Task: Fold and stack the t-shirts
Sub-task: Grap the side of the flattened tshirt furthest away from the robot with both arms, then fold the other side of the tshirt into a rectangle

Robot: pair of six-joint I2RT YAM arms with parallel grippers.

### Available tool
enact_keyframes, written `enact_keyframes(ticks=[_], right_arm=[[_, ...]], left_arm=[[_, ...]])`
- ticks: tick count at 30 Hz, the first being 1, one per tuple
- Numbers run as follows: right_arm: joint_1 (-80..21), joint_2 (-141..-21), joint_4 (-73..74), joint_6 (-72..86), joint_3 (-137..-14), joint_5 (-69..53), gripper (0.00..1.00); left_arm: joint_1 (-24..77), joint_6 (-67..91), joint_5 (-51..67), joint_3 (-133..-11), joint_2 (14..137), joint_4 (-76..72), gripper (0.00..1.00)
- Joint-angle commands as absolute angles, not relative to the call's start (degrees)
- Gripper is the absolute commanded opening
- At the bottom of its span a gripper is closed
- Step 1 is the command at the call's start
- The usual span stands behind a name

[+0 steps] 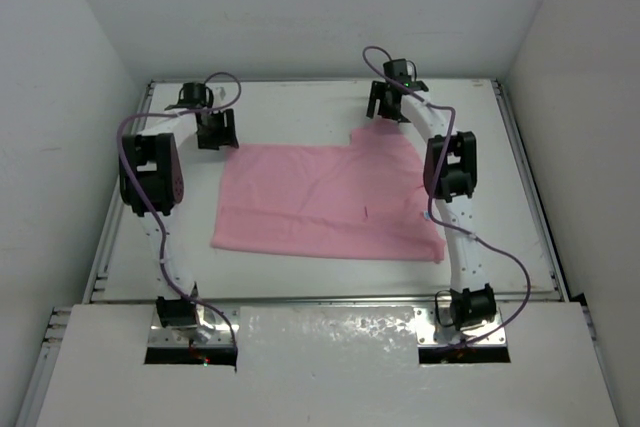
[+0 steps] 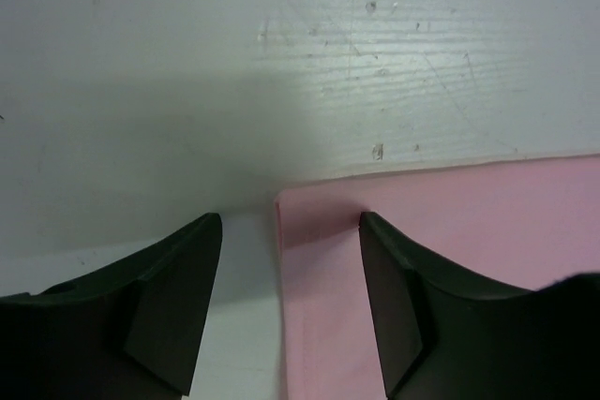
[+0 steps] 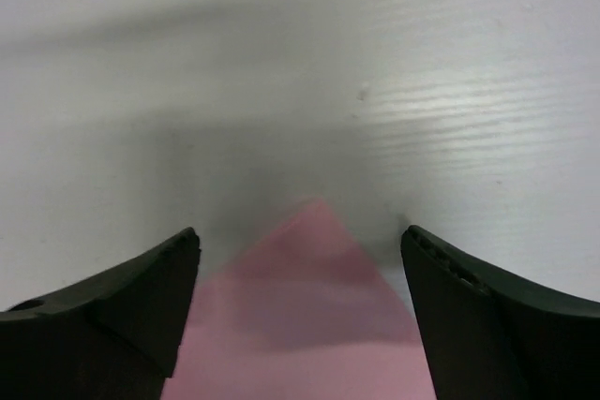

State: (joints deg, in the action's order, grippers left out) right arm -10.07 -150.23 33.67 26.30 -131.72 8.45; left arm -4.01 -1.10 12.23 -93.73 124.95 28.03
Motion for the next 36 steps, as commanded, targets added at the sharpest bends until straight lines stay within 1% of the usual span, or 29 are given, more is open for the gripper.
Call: enact_keyframes(ticks=[1, 2, 3, 4, 6, 7, 8, 9, 11, 12, 13, 14, 15, 16, 18, 20, 21, 22, 23, 24, 25, 26, 27, 28, 29, 30, 32, 33, 36], right_arm=[[-12.65, -153.89, 35.94, 25.22, -133.69, 9.33, 0.82], [-12.66, -154.07, 35.86, 26.01, -132.72, 8.88, 0.77], [-12.66, -153.9, 35.77, 26.71, -130.71, 8.7, 0.63], [-12.66, -153.55, 35.51, 26.72, -129.74, 8.79, 0.54], [-12.57, -152.58, 35.07, 26.54, -128.68, 8.96, 0.4], [-12.57, -152.32, 34.46, 26.28, -128.5, 9.57, 0.31], [-12.57, -151.79, 34.11, 25.84, -128.58, 9.84, 0.26], [-12.57, -151.53, 33.41, 25.49, -128.5, 10.37, 0.18], [-12.57, -151.0, 32.7, 25.14, -128.15, 10.37, 0.12], [-12.48, -150.39, 32.0, 24.88, -127.45, 10.2, 0.09], [-12.57, -150.03, 31.73, 24.61, -127.01, 9.93, 0.0], [-12.57, -149.59, 31.55, 23.83, -126.57, 9.58, 0.0], [-12.57, -148.2, 31.2, 23.12, -125.26, 9.15, 0.0], [-12.48, -147.14, 30.68, 22.33, -124.11, 8.79, 0.0], [-12.31, -144.07, 29.45, 19.87, -119.3, 8.09, 0.0], [-12.3, -137.14, 26.2, 18.03, -114.63, 8.0, 0.0], [-12.3, -134.33, 24.71, 17.5, -108.78, 8.09, 0.0], [-12.22, -127.95, 20.96, 17.06, -105.33, 7.82, 0.0], [-12.3, -124.4, 18.83, 16.18, -101.99, 7.82, 0.0], [-12.3, -120.89, 16.55, 15.74, -94.47, 7.13, 0.0], [-12.3, -117.37, 12.52, 15.21, -90.57, 6.51, 0.0], [-12.3, -110.72, 11.0, 14.68, -86.87, 6.16, 0.0], [-12.3, -107.61, 8.9, 14.59, -79.44, 5.8, 0.0], [-12.3, -104.62, 8.09, 14.42, -75.45, 5.19, 0.0], [-12.3, -99.11, 7.39, 14.59, -71.76, 5.01, 0.0], [-12.3, -96.79, 6.08, 14.76, -64.24, 4.92, 0.0], [-12.39, -91.09, 5.28, 15.2, -57.86, 4.4, 0.0], [-12.39, -89.58, 4.32, 15.55, -52.61, 4.31, 0.0], [-12.39, -85.71, 3.17, 17.4, -45.82, 3.7, 0.0]], left_arm=[[-3.96, -0.53, 14.06, -92.03, 124.01, 24.61, 0.59], [-3.96, -0.53, 14.58, -91.93, 124.19, 24.35, 0.58], [-3.87, -0.53, 15.2, -92.11, 124.45, 24.61, 0.56], [-3.87, 0.08, 16.34, -92.63, 124.8, 25.39, 0.56], [-3.69, 1.58, 17.31, -93.95, 125.59, 27.24, 0.55], [-3.69, 1.67, 17.75, -93.43, 125.33, 28.03, 0.55], [-3.69, 2.02, 17.67, -92.64, 124.9, 27.51, 0.55], [-3.69, 2.46, 16.8, -90.98, 123.94, 25.6, 0.53], [-3.69, 2.98, 16.61, -90.0, 123.49, 23.56, 0.4], [-3.69, 3.25, 17.66, -90.09, 123.57, 23.12, 0.28], [-3.69, 3.34, 18.54, -90.61, 123.92, 23.2, 0.22], [-3.78, 2.82, 19.59, -91.14, 124.1, 23.81, 0.16], [-3.69, 1.86, 20.47, -91.49, 124.19, 25.56, 0.02], [-3.69, 0.63, 21.96, -91.67, 123.67, 26.45, 0.0], [-3.87, -5.52, 22.67, -90.45, 122.0, 27.33, 0.0], [-4.04, -11.56, 22.24, -87.37, 118.49, 27.25, 0.0], [-4.13, -13.69, 21.71, -86.58, 117.17, 27.07, 0.0], [-4.13, -15.62, 21.01, -85.18, 114.46, 26.9, 0.0], [-4.13, -19.47, 21.09, -84.38, 112.95, 26.55, 0.0], [-4.13, -21.34, 21.27, -83.68, 111.55, 25.76, 0.0], [-4.13, -23.01, 21.79, -82.02, 108.75, 25.32, 0.0], [-4.13, -26.42, 22.32, -81.04, 107.33, 24.88, 0.0], [-4.04, -28.19, 23.46, -80.08, 106.1, 24.09, 0.0], [-4.04, -29.69, 23.73, -77.81, 103.73, 23.73, 0.0], [-4.04, -32.58, 23.99, -76.57, 102.75, 23.56, 0.0], [-4.04, -33.83, 24.52, -75.51, 101.96, 23.73, 0.0], [-4.04, -37.59, 25.14, -73.05, 100.46, 24.6, 0.0], [-4.04, -38.92, 25.48, -72.34, 100.2, 26.26, 0.0], [-4.04, -46.11, 26.45, -68.49, 97.83, 28.47, 0.0]])
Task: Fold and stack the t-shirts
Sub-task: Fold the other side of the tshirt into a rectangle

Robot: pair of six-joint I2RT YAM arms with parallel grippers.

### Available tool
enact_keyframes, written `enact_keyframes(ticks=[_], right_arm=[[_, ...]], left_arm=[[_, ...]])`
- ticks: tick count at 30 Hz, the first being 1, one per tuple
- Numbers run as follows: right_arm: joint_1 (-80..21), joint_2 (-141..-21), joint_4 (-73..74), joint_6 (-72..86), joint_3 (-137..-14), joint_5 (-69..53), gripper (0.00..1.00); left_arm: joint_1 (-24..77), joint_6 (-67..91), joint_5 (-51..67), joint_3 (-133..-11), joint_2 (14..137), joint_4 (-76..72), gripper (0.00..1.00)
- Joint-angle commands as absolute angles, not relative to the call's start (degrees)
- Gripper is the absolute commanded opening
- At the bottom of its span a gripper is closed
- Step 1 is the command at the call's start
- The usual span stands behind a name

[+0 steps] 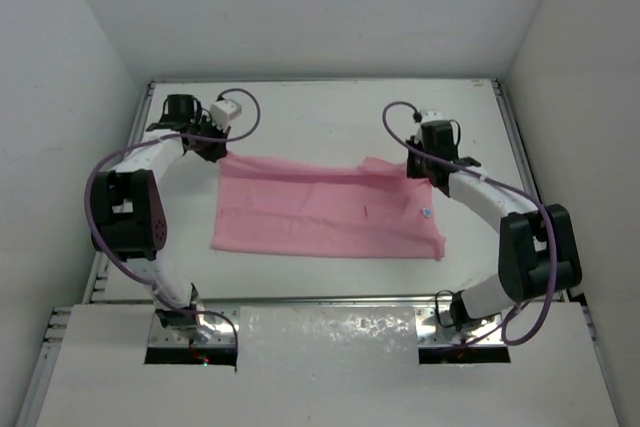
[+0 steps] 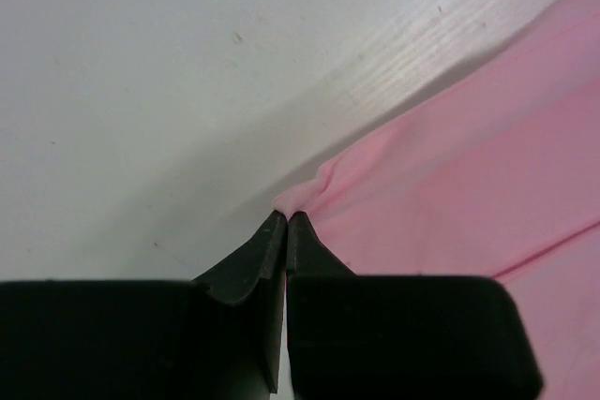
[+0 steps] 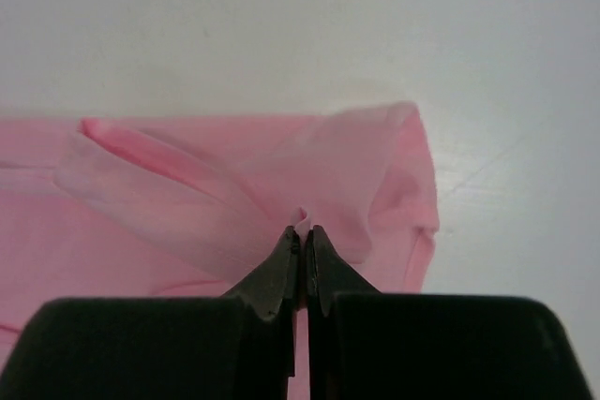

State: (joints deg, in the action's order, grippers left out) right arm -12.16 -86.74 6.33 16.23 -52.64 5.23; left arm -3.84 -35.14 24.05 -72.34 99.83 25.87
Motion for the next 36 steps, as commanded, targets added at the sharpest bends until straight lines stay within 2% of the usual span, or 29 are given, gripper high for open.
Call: enact_keyframes(ticks=[1, 4, 12, 22, 24, 25, 26, 28, 31, 32, 36], right_arm=[[-12.48, -85.0, 2.73, 18.1, -44.49, 3.69, 0.0], [-12.48, -83.15, 0.27, 19.77, -40.7, 2.11, 0.0], [-12.48, -82.88, -1.32, 19.87, -37.27, 2.37, 0.0], [-12.48, -80.77, -0.18, 19.25, -36.83, 1.41, 0.0], [-12.48, -80.86, -0.18, 19.25, -35.95, 0.88, 0.0], [-12.48, -81.03, -0.18, 19.34, -35.6, 0.53, 0.0], [-12.48, -81.47, -0.26, 19.6, -35.16, 0.27, 0.0], [-12.48, -82.18, -0.7, 20.21, -34.89, -1.65, 0.0], [-12.48, -83.58, -1.14, 20.48, -34.89, -2.11, 0.0], [-12.48, -83.76, -1.06, 20.39, -35.07, -1.94, 0.0], [-12.48, -83.67, -0.7, 19.69, -34.89, -1.49, 0.0]], left_arm=[[-4.04, -46.14, 26.46, -67.42, 97.21, 28.82, 0.0], [-4.04, -53.07, 26.98, -63.65, 95.63, 30.32, 0.0], [-3.78, -54.58, 25.4, -60.65, 95.36, 26.81, 0.0], [-3.87, -57.91, 25.4, -60.73, 94.31, 30.32, 0.02], [-3.78, -60.1, 24.88, -60.38, 94.22, 32.42, 0.12], [-3.87, -60.9, 24.53, -60.47, 94.39, 33.39, 0.19], [-3.87, -61.78, 24.0, -60.9, 94.48, 35.66, 0.3], [-4.13, -63.62, 20.33, -62.39, 94.31, 38.48, 0.41], [-6.06, -64.85, 19.51, -66.08, 94.13, 41.47, 0.43], [-6.85, -65.12, 20.64, -70.62, 94.39, 45.75, 0.45], [-8.44, -73.43, 31.6, -83.65, 97.46, 62.36, 0.46]])
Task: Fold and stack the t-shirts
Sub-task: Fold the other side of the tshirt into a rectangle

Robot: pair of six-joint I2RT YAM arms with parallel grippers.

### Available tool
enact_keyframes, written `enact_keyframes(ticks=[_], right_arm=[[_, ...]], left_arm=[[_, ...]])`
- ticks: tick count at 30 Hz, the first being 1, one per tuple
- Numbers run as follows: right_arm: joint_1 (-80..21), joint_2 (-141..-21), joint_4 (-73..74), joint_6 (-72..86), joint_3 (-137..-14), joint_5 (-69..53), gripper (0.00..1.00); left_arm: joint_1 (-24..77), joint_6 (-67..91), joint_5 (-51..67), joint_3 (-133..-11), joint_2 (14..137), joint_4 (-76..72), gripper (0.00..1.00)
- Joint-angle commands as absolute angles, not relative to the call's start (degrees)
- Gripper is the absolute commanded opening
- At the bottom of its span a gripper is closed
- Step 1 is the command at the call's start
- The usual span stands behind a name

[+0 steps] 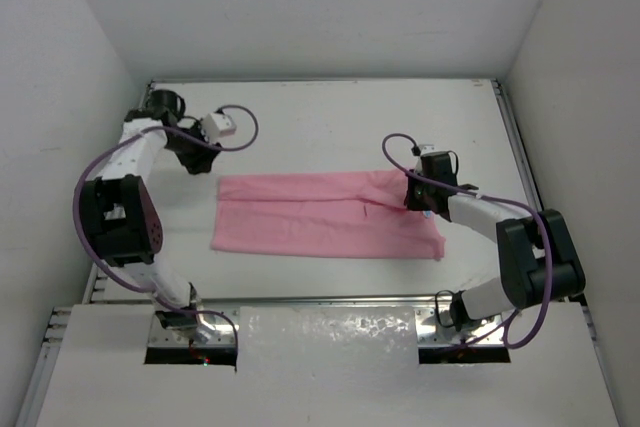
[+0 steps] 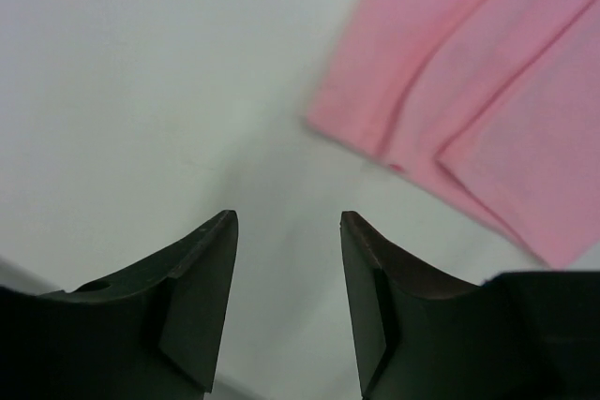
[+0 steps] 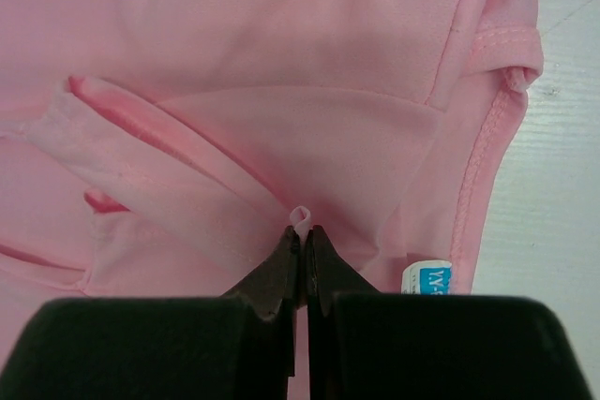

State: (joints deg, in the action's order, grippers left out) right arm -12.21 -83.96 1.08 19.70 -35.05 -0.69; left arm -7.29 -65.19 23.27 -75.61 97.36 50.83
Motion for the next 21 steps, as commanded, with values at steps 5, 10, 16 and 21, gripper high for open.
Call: enact_keyframes(ticks=[5, 10, 16, 21], right_arm=[[-12.48, -82.97, -0.71, 18.99, -34.1, -1.32, 0.0], [-12.48, -82.18, -0.35, 18.19, -33.58, -1.14, 0.0], [-12.48, -81.74, -0.79, 18.37, -32.79, -1.49, 0.0], [-12.48, -81.39, -1.76, 18.81, -31.82, -1.67, 0.0]], left_arm=[[-0.63, -58.73, 25.98, -77.89, 97.82, 48.9, 0.45], [7.82, -48.44, 14.69, -70.49, 99.65, 29.21, 0.41], [9.75, -41.75, 6.52, -70.68, 101.87, 22.95, 0.4], [10.37, -39.38, 3.52, -66.8, 101.43, 17.15, 0.4]])
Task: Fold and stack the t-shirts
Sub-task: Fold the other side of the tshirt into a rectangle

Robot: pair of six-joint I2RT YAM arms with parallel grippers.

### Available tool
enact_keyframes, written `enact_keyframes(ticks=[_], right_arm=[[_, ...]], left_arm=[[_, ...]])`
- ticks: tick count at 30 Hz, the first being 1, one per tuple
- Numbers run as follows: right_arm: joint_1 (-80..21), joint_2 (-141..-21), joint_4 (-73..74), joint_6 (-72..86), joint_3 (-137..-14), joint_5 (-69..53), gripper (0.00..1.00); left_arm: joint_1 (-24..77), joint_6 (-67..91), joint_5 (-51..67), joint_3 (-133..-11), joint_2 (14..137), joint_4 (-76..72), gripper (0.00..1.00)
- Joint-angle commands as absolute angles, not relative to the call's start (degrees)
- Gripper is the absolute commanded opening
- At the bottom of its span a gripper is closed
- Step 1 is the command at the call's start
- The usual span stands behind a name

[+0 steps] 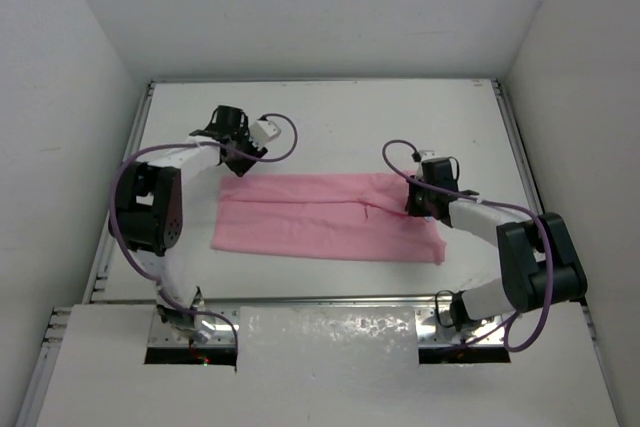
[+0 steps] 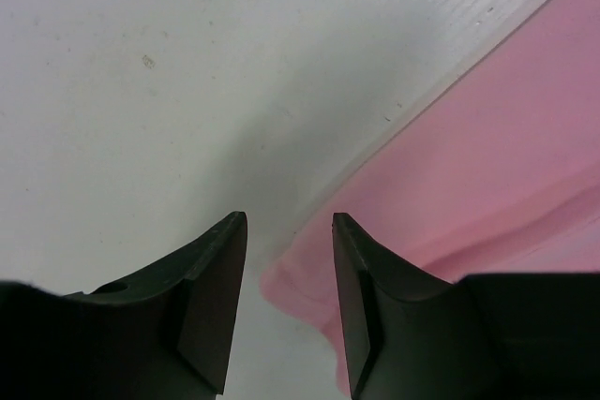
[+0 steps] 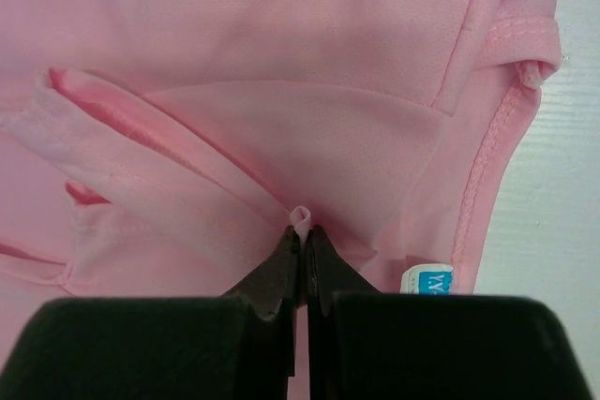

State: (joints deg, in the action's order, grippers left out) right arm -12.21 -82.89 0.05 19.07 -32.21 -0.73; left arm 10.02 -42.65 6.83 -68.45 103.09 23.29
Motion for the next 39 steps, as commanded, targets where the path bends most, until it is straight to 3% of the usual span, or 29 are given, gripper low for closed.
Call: enact_keyframes(ticks=[1, 22, 26, 34, 37, 39], right_arm=[[-12.48, -81.3, -1.76, 18.81, -31.73, -1.58, 0.0], [-12.48, -80.69, -2.28, 17.06, -31.47, -3.68, 0.0], [-12.39, -75.43, -3.08, 10.73, -28.92, -5.19, 0.17], [-12.48, -65.75, 7.72, -5.17, -27.68, -7.21, 0.41], [-12.48, -63.64, 9.85, -5.45, -30.4, -6.85, 0.37], [-12.57, -64.68, 5.99, -1.61, -31.98, -7.64, 0.18]], left_arm=[[10.72, -39.98, 4.21, -66.36, 101.86, 17.83, 0.4], [11.34, -50.44, 5.46, -51.6, 87.89, 23.64, 0.46], [11.34, -53.26, 2.99, -46.68, 87.98, 20.75, 0.46], [11.25, -50.72, 4.92, -50.79, 87.98, 23.72, 0.46], [11.08, -49.05, 7.11, -54.3, 86.23, 26.44, 0.46], [10.81, -46.34, 10.18, -56.94, 85.87, 28.29, 0.46]])
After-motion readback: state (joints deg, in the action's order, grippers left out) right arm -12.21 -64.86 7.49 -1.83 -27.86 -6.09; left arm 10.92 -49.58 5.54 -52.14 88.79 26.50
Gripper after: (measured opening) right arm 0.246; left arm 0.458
